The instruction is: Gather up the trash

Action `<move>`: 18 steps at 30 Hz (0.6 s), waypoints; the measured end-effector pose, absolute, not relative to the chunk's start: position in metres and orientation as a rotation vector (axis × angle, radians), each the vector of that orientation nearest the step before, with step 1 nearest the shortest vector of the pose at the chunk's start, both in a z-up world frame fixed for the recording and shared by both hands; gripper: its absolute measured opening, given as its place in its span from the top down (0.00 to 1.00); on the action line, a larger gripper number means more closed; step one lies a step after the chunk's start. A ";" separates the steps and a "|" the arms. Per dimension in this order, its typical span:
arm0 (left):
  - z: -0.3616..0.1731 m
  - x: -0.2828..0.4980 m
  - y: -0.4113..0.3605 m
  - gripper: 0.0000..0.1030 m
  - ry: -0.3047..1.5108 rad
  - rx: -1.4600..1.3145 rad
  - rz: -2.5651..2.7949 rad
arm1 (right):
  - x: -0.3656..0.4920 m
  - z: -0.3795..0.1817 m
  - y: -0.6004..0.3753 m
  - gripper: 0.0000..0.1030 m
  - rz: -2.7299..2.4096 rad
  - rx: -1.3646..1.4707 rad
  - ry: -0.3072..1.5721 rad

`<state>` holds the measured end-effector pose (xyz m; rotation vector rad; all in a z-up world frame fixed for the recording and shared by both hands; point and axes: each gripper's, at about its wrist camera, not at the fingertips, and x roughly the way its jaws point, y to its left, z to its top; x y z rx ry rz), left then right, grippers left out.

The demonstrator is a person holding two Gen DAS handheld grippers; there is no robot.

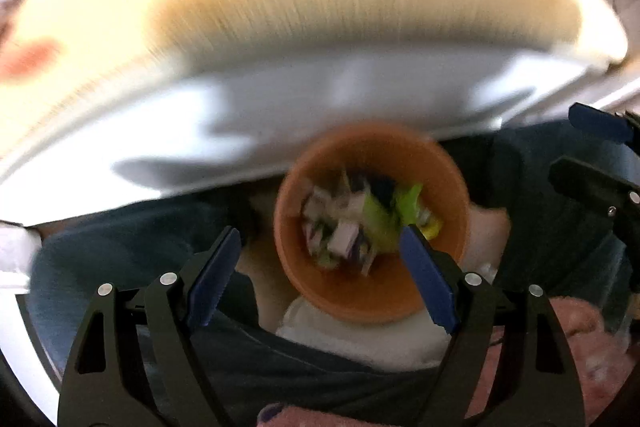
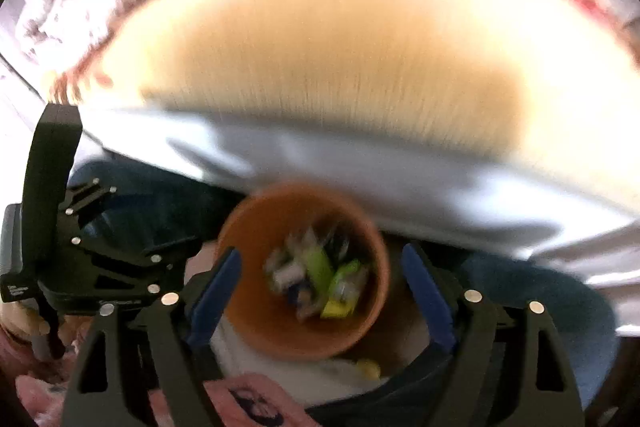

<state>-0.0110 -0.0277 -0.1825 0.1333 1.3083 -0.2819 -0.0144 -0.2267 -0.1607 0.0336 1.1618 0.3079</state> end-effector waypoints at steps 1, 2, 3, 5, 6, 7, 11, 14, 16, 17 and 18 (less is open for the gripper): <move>-0.168 -0.010 -0.025 0.22 1.264 0.120 -0.270 | -0.015 -0.146 -0.228 0.20 0.301 0.031 1.112; -0.155 -0.009 -0.023 0.22 1.221 0.112 -0.253 | -0.016 -0.135 -0.228 0.19 0.297 0.030 1.072; -0.138 -0.008 -0.021 0.22 1.165 0.106 -0.229 | -0.017 -0.118 -0.230 0.19 0.286 0.027 1.010; -0.113 -0.007 -0.021 0.22 1.077 0.088 -0.192 | -0.018 -0.093 -0.234 0.17 0.267 0.018 0.915; -0.099 -0.007 -0.019 0.22 1.031 0.076 -0.180 | -0.019 -0.085 -0.235 0.16 0.257 0.012 0.881; -0.086 -0.005 -0.017 0.22 0.986 0.066 -0.166 | -0.019 -0.069 -0.238 0.16 0.243 0.002 0.825; -0.043 0.000 -0.013 0.22 0.831 0.041 -0.119 | -0.018 -0.035 -0.241 0.12 0.227 -0.015 0.686; -0.014 0.005 -0.011 0.15 0.744 0.026 -0.097 | -0.014 -0.010 -0.246 0.11 0.214 -0.007 0.604; 0.004 0.004 -0.009 0.15 0.683 0.020 -0.081 | -0.012 0.003 -0.248 0.11 0.214 0.003 0.559; 0.013 0.004 -0.007 0.15 0.657 0.017 -0.075 | -0.013 0.012 -0.248 0.10 0.212 -0.001 0.532; 0.020 0.003 -0.006 0.15 0.631 0.017 -0.072 | -0.012 0.017 -0.247 0.09 0.207 -0.008 0.510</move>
